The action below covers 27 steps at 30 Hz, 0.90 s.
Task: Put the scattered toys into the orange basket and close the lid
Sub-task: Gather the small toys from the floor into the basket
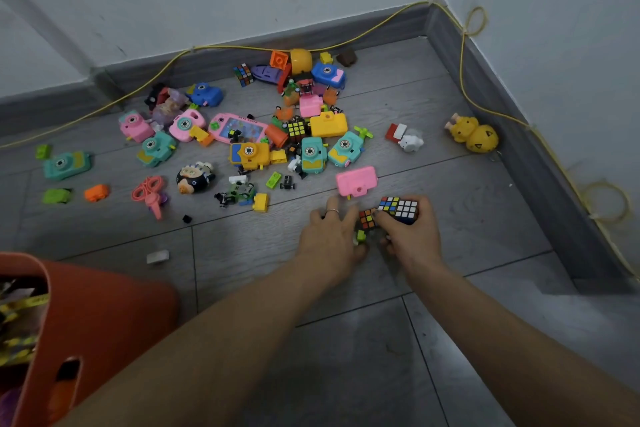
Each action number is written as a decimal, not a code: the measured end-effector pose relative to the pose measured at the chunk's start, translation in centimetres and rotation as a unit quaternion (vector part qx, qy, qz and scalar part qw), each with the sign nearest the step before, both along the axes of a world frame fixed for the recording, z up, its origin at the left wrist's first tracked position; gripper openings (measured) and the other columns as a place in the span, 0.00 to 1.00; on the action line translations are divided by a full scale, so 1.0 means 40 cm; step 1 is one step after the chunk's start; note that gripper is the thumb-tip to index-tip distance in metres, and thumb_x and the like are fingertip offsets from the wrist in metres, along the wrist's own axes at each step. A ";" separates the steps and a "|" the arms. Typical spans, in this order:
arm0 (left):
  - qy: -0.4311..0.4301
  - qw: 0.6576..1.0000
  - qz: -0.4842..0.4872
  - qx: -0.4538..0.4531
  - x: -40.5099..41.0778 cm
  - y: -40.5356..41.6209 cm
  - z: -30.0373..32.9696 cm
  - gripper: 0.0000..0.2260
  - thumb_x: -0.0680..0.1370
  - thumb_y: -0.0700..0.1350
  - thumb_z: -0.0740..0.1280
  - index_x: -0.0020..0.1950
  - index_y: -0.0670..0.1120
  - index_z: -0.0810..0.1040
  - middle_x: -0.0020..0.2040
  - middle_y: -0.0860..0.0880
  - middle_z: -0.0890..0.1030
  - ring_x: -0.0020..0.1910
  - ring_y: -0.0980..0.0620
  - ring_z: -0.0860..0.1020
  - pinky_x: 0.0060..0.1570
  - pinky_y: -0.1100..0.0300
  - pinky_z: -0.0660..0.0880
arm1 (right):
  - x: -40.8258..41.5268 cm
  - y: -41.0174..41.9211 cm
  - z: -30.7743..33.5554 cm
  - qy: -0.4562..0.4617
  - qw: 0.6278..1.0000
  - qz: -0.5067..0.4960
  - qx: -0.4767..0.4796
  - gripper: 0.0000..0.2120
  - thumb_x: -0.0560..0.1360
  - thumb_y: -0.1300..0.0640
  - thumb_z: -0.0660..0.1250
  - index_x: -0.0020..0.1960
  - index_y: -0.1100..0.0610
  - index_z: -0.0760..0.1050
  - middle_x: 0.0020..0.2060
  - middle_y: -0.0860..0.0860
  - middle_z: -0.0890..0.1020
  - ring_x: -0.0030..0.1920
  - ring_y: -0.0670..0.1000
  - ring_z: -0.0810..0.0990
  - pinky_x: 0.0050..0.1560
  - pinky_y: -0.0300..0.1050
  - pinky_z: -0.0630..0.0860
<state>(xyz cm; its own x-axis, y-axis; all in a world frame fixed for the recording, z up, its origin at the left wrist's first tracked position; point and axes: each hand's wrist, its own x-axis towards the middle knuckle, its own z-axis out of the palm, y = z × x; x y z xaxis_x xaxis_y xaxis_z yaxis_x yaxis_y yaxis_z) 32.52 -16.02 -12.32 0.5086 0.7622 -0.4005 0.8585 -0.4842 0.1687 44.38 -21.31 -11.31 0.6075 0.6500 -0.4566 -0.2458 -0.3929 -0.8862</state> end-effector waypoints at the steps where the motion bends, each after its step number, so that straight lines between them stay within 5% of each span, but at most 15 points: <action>1: -0.001 1.000 -0.004 0.004 -0.002 0.002 -0.002 0.27 0.79 0.59 0.62 0.74 0.53 0.57 0.76 0.43 0.55 0.68 0.38 0.64 0.53 0.48 0.74 | 0.001 -0.001 -0.001 -0.002 1.000 0.002 -0.001 0.18 0.71 0.64 0.75 0.56 0.58 0.71 0.44 0.55 0.82 0.34 0.50 0.78 0.24 0.36 0.73; 9: -0.004 0.996 -0.082 -0.020 -0.077 0.044 0.005 0.22 0.78 0.56 0.64 0.71 0.55 0.67 0.70 0.45 0.67 0.66 0.41 0.69 0.57 0.47 0.74 | -0.015 -0.018 0.004 -0.001 0.999 0.033 -0.003 0.17 0.71 0.64 0.75 0.55 0.57 0.71 0.44 0.53 0.81 0.38 0.50 0.79 0.25 0.36 0.74; 13: -0.082 0.993 -0.006 -0.079 -0.172 0.110 0.044 0.08 0.77 0.55 0.65 0.52 0.53 0.74 0.53 0.48 0.74 0.54 0.46 0.75 0.49 0.52 0.75 | -0.051 -0.012 0.011 -0.003 0.997 0.074 -0.009 0.17 0.71 0.63 0.76 0.53 0.56 0.71 0.43 0.54 0.82 0.33 0.49 0.78 0.24 0.38 0.73; 16: -0.094 0.989 0.012 -0.117 -0.252 0.126 0.086 0.07 0.77 0.52 0.66 0.44 0.52 0.72 0.46 0.48 0.76 0.48 0.46 0.76 0.46 0.52 0.75 | -0.079 0.004 0.018 -0.019 0.994 0.105 -0.013 0.16 0.71 0.61 0.76 0.52 0.54 0.71 0.41 0.53 0.82 0.30 0.49 0.77 0.24 0.39 0.73; 20: 0.006 0.991 -0.022 -0.129 -0.343 0.066 0.094 0.08 0.77 0.56 0.65 0.48 0.53 0.71 0.52 0.48 0.75 0.50 0.48 0.74 0.48 0.52 0.75 | -0.111 0.029 0.016 -0.033 0.993 0.115 0.004 0.17 0.69 0.60 0.77 0.47 0.47 0.71 0.43 0.53 0.83 0.35 0.50 0.79 0.30 0.42 0.73; 27: 0.085 0.992 -0.071 -0.067 -0.362 -0.043 0.057 0.21 0.78 0.58 0.61 0.68 0.51 0.66 0.63 0.45 0.73 0.57 0.45 0.75 0.48 0.53 0.72 | -0.142 0.002 -0.016 0.024 0.995 0.099 -0.021 0.18 0.70 0.61 0.76 0.52 0.54 0.70 0.44 0.58 0.83 0.28 0.48 0.77 0.25 0.41 0.71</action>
